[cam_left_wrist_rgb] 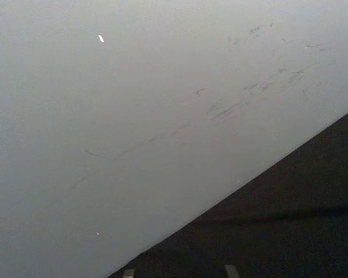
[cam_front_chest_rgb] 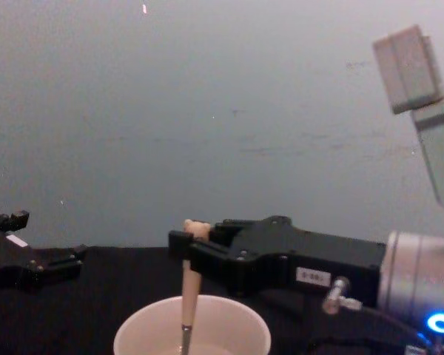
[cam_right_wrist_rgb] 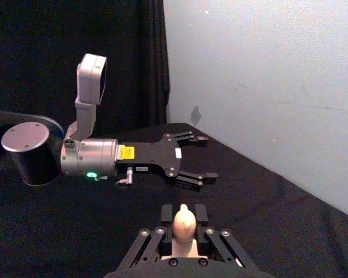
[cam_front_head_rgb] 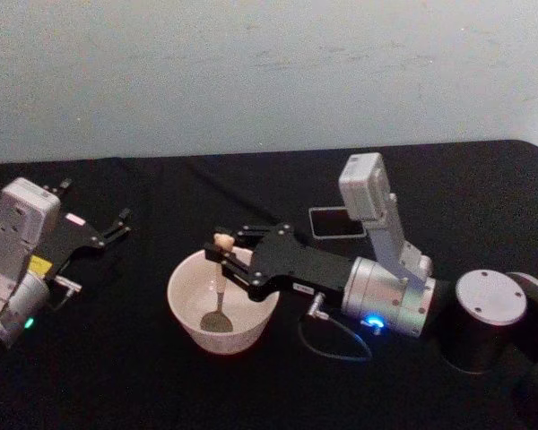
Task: Pick up the stirring spoon with one hand, stir inside the cup, then place it back in its original position.
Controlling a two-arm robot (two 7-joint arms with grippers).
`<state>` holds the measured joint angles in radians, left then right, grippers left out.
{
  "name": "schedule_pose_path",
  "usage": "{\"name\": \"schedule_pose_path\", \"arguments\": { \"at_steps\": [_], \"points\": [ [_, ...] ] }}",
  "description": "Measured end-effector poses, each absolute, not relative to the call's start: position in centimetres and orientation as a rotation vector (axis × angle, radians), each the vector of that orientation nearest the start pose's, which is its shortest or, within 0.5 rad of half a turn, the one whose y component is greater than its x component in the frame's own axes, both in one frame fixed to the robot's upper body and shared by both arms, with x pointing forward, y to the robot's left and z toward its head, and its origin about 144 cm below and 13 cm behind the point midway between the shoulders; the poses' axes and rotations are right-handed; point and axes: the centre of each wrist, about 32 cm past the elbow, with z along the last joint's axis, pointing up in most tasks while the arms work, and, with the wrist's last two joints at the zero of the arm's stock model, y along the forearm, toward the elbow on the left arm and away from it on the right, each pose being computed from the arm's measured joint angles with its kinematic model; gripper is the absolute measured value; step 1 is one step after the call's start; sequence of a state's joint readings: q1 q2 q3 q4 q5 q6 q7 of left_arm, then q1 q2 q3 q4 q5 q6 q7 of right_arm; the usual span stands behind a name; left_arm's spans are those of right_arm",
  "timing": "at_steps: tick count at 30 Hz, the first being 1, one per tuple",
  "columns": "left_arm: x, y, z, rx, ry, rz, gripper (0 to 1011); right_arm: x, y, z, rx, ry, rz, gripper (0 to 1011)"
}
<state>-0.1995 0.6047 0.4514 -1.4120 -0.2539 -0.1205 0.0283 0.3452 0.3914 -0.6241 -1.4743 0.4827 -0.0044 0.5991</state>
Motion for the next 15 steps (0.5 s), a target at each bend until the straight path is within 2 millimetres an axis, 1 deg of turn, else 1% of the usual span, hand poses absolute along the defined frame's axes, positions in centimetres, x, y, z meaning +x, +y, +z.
{"name": "schedule_pose_path", "arguments": {
  "at_steps": [6,9,15],
  "points": [
    [48.9,31.0,114.0,0.304,-0.285,1.248,1001,51.6,-16.7,117.5,-0.034,-0.010,-0.450,214],
    [48.9,31.0,114.0,0.304,-0.285,1.248,1001,52.3,-16.1,117.5,-0.029,-0.011,-0.464,214],
    [48.9,31.0,114.0,0.304,-0.285,1.248,1001,53.3,-15.8,117.6,-0.023,-0.018,-0.502,214]
  ]
}}
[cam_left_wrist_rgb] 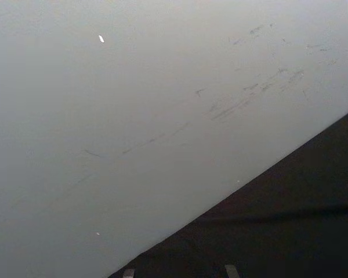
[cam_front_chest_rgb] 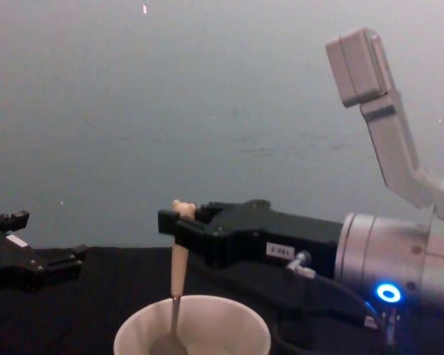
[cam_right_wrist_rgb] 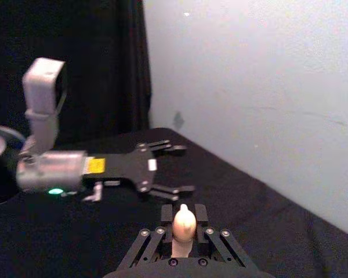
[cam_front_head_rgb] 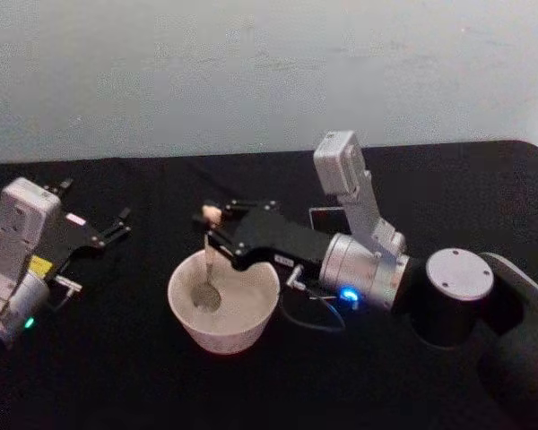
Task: Pick up the stirring spoon with one hand, stir inside the cup, then place it back in its original position.
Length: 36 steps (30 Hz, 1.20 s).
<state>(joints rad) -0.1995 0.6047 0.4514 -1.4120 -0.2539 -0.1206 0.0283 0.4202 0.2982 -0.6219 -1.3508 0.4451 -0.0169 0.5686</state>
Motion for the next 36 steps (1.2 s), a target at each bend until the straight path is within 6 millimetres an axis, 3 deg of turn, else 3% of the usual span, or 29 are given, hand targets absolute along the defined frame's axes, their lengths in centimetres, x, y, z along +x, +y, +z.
{"name": "schedule_pose_path", "arguments": {
  "at_steps": [12,23,36],
  "points": [
    [48.9,31.0,114.0,0.305,-0.285,1.248,1001,54.9,-17.6,117.8,-0.035,-0.038,-0.584,214],
    [48.9,31.0,114.0,0.304,-0.285,1.248,1001,53.0,-21.4,118.1,-0.039,-0.020,-0.575,214],
    [48.9,31.0,114.0,0.305,-0.285,1.248,1001,50.4,-21.9,117.9,-0.050,0.031,-0.486,214]
  ]
}}
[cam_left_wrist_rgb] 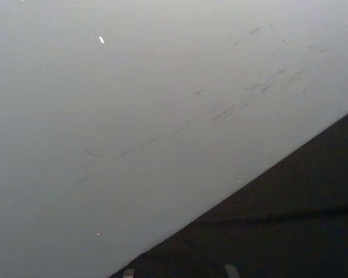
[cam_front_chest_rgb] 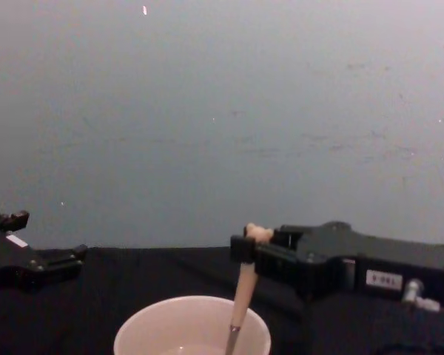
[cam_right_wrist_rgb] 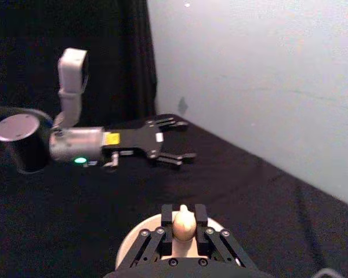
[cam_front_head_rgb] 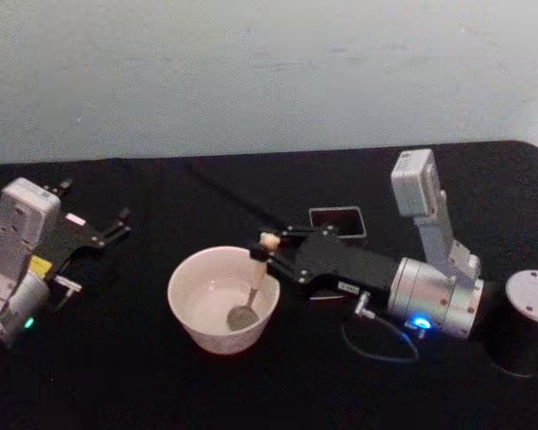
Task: Pick up the stirring spoon with one hand, stir inside the cup, then place it back in its original position.
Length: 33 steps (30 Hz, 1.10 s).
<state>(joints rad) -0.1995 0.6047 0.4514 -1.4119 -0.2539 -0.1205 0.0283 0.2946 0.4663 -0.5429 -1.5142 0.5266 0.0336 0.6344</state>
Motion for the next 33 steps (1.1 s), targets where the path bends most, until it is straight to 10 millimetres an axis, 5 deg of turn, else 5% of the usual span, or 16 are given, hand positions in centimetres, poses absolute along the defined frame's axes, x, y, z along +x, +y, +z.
{"name": "schedule_pose_path", "arguments": {
  "at_steps": [16,33],
  "points": [
    [48.9,31.0,114.0,0.304,-0.285,1.248,1001,50.3,-18.4,117.7,-0.038,0.050,-0.423,214],
    [48.9,31.0,114.0,0.304,-0.285,1.248,1001,53.8,-15.8,117.9,-0.030,0.045,-0.572,214]
  ]
}}
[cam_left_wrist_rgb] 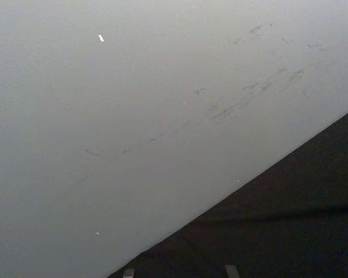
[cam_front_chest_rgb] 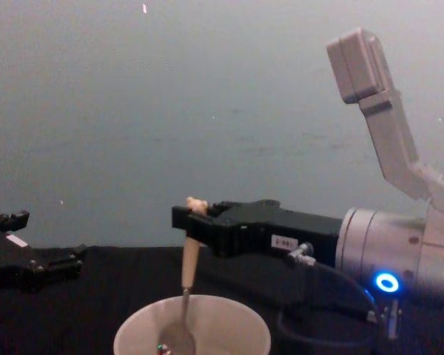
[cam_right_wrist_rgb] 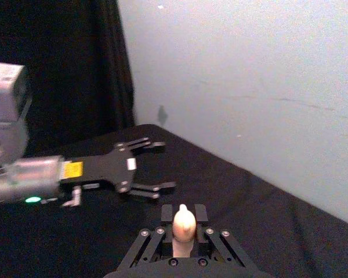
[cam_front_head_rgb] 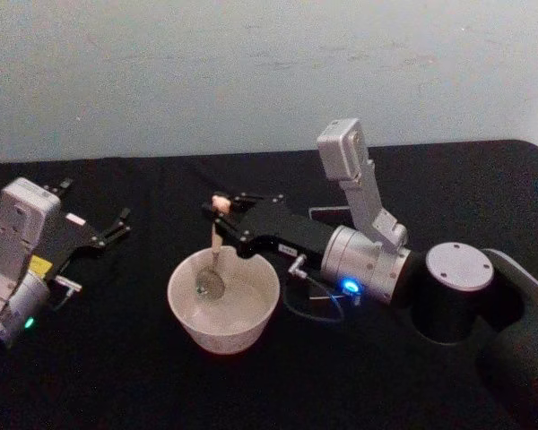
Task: Pick up the stirring spoon with one hand, stir inside the cup, then place it back in its original position.
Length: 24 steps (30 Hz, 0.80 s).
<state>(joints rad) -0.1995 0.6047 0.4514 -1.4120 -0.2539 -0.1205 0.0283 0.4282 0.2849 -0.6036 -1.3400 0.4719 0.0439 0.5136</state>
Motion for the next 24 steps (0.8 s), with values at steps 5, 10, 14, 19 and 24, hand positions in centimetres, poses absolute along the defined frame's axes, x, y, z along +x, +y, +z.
{"name": "schedule_pose_path", "arguments": {
  "at_steps": [5,10,14,19,24],
  "points": [
    [48.9,31.0,114.0,0.304,-0.285,1.248,1001,54.4,-16.4,118.1,-0.027,0.040,-0.607,214],
    [48.9,31.0,114.0,0.305,-0.285,1.248,1001,54.2,-17.8,118.3,-0.035,0.024,-0.613,214],
    [48.9,31.0,114.0,0.304,-0.285,1.248,1001,53.7,-19.0,118.5,-0.041,0.015,-0.607,214],
    [48.9,31.0,114.0,0.305,-0.285,1.248,1001,52.8,-20.2,118.8,-0.044,0.021,-0.590,214],
    [48.9,31.0,114.0,0.304,-0.285,1.248,1001,51.7,-21.0,118.8,-0.053,0.035,-0.562,214]
  ]
}}
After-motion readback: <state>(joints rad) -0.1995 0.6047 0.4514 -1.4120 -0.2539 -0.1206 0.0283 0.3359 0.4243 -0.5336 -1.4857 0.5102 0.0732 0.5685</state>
